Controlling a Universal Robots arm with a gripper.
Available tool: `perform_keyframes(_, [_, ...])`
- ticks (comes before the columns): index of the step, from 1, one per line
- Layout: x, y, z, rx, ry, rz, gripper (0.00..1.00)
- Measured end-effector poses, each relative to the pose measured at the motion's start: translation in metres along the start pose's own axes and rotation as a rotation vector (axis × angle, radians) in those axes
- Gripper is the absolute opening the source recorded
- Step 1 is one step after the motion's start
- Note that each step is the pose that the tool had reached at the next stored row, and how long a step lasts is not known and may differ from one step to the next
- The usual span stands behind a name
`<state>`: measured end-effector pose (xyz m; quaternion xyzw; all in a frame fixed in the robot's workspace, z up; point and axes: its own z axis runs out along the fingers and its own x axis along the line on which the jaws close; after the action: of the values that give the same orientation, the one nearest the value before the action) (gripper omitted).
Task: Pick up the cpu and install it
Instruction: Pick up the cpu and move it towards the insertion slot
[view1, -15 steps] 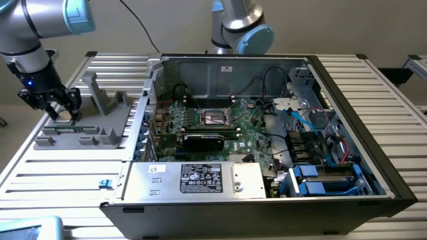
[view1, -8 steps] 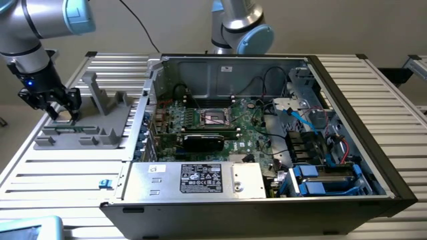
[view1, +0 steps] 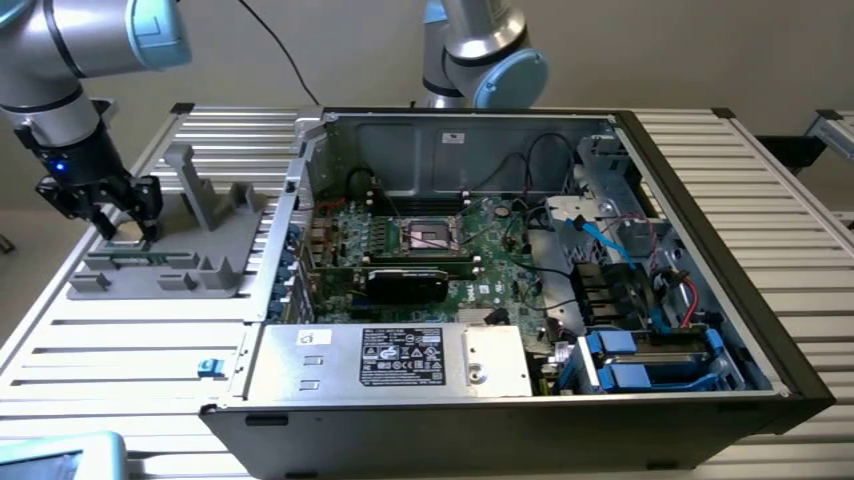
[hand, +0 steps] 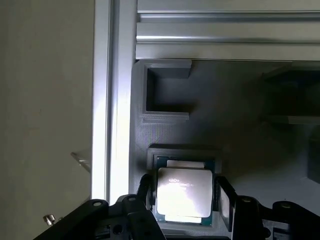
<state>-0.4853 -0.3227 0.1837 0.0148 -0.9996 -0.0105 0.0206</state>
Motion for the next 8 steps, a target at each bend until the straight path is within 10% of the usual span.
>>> perform_keyframes(8, [0.0001,0.0000,-0.0016,-0.0001,0.0001,0.000,0.62])
